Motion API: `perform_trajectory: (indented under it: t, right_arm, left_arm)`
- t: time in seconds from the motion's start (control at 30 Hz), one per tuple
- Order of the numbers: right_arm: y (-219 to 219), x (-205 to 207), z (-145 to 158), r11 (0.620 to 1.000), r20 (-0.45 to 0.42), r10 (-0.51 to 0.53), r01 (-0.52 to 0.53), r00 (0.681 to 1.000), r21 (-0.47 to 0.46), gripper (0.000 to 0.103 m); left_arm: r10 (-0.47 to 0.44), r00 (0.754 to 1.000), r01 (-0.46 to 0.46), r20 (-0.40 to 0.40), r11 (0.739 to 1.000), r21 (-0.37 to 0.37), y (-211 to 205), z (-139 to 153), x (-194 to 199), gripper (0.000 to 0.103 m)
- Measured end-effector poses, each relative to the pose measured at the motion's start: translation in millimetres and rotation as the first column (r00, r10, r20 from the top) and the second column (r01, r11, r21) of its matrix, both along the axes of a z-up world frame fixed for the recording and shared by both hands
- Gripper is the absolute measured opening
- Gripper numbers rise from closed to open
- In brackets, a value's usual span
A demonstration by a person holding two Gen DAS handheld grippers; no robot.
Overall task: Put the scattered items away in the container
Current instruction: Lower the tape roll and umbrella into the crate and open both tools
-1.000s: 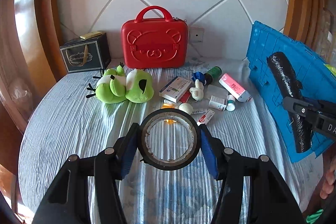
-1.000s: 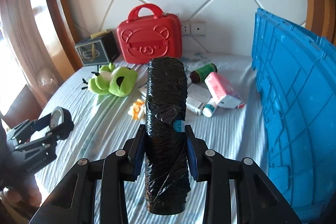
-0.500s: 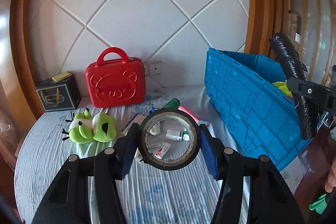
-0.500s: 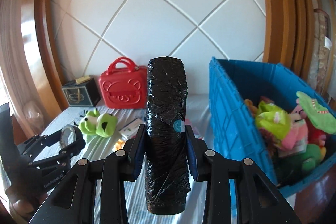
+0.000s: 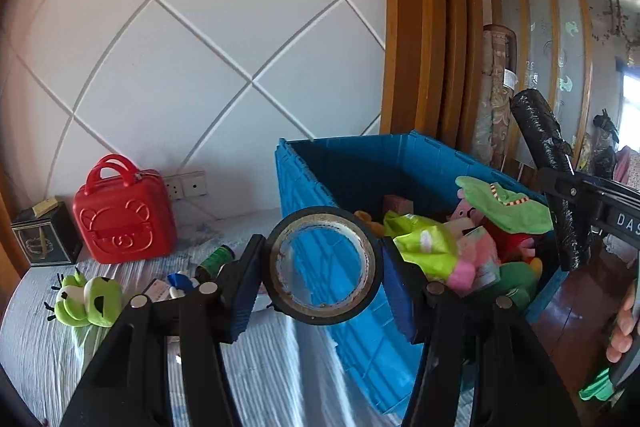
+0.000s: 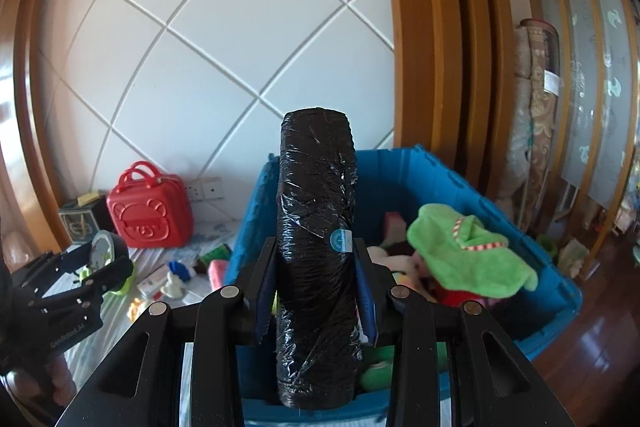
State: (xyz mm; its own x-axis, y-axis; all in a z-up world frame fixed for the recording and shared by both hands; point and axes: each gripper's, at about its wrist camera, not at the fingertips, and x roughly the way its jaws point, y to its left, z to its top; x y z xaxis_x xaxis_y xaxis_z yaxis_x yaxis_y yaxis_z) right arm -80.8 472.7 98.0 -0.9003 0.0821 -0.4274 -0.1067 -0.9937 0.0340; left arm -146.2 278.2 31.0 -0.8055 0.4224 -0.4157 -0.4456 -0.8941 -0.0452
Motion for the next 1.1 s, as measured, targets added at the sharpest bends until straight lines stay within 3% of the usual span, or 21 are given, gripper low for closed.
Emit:
perform_trajectory:
  t: [0.33,0.43,0.57,0.73,0.83,0.93,1.1]
  right_arm:
    - [147,-31,-20,1.000,0.112,-0.014,0.011,0.994,0.028,0.034]
    - [171,-49,-30,0.998,0.173,-0.009,0.000,0.985,0.055,0.034]
    - [190,-75,-52,0.998,0.287,0.021,-0.039,0.958,0.057,0.034]
    - [201,-101,-89,0.991,0.464,0.124,-0.137,0.877,-0.004,0.034]
    - [203,-108,-96,0.985,0.518,0.164,-0.171,0.839,-0.035,0.034]
    - [204,-111,-101,0.982,0.551,0.176,-0.188,0.816,-0.036,0.034]
    - [200,-111,-108,0.979,0.564,0.176,-0.202,0.807,-0.018,0.034]
  left_arm:
    - [-0.061,0.994,0.065,0.090,0.997,-0.046,168,12,-19,0.055]
    - [-0.080,0.986,0.091,0.146,0.993,-0.074,211,8,-32,0.055]
    - [-0.061,0.969,0.103,0.241,0.981,-0.165,257,-14,-50,0.055]
    - [-0.002,0.924,0.119,0.383,0.953,-0.280,280,-52,-68,0.055]
    - [0.003,0.902,0.136,0.432,0.947,-0.290,283,-59,-76,0.055]
    - [0.035,0.894,0.137,0.446,0.928,-0.347,290,-66,-80,0.055]
    - [0.038,0.894,0.138,0.446,0.924,-0.356,288,-65,-79,0.056]
